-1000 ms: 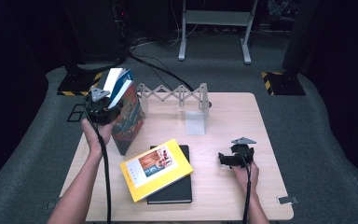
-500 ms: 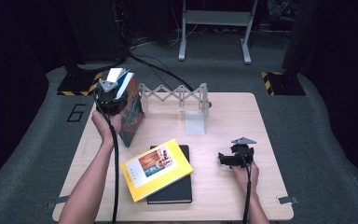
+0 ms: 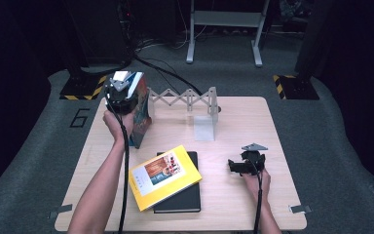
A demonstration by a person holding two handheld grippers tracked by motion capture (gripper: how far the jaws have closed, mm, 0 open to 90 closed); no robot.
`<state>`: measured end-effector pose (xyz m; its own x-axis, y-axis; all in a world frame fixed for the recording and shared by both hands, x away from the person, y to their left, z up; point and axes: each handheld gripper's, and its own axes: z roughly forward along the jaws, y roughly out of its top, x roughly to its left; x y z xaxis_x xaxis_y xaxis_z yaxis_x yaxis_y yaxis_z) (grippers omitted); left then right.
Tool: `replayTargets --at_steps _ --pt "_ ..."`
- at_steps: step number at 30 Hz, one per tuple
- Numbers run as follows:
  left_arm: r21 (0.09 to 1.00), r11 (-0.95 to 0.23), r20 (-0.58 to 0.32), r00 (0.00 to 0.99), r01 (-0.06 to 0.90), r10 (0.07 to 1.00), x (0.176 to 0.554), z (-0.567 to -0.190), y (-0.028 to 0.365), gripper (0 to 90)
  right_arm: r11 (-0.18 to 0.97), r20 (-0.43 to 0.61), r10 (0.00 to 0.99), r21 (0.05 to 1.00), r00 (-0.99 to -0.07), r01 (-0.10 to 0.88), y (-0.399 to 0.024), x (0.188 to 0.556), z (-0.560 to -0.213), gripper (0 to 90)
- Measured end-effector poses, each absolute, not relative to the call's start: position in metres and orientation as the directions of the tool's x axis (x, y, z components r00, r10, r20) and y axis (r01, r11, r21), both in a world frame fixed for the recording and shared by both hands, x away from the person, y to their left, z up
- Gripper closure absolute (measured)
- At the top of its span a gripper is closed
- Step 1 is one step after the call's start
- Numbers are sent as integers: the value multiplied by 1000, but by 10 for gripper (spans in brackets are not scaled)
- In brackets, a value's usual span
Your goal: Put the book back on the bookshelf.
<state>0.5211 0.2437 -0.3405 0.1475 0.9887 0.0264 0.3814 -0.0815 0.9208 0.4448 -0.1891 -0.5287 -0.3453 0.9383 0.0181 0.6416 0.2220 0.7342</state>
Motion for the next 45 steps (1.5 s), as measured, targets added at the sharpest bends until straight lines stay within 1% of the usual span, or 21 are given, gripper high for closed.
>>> replayTargets --at_steps 11,12,14,19,22,24,29,36,40,42,43,44,45 --pt "920 -57 11 121 387 993 536 -345 246 738 222 18 938 735 -345 641 -189 445 -529 58" --pt "925 -51 8 116 375 993 538 -347 245 738 222 18 938 734 -345 641 -189 445 -529 58" --pt "916 -58 12 118 397 993 539 -346 246 738 221 18 939 735 -345 641 -189 445 -529 58" --pt "924 -47 8 105 379 994 543 -348 245 738 225 18 937 733 -349 642 -190 445 -529 59" --pt "922 -36 -1 95 386 996 544 -348 245 738 226 17 937 733 -350 642 -189 445 -529 59" --pt "932 -14 -15 78 361 997 545 -350 245 738 225 18 937 733 -349 642 -189 445 -529 59" --pt "933 -6 -17 62 360 998 546 -352 245 738 226 18 936 733 -351 642 -190 444 -529 60" --pt "931 -11 -10 57 365 998 547 -353 246 737 225 19 936 733 -350 642 -189 444 -528 61" --pt "926 -27 -2 77 376 997 546 -352 245 730 225 19 937 733 -350 642 -189 444 -529 61" --pt "925 -34 -1 90 379 996 544 -350 245 697 225 20 936 734 -351 641 -189 444 -528 62" --pt "925 -39 2 98 378 995 543 -350 245 644 224 20 936 734 -351 641 -189 444 -528 62" --pt "920 -44 0 113 390 994 541 -348 243 609 225 20 936 734 -351 641 -189 444 -528 62" --pt "923 -54 10 117 381 993 539 -348 241 578 225 20 936 734 -351 640 -190 444 -528 62"
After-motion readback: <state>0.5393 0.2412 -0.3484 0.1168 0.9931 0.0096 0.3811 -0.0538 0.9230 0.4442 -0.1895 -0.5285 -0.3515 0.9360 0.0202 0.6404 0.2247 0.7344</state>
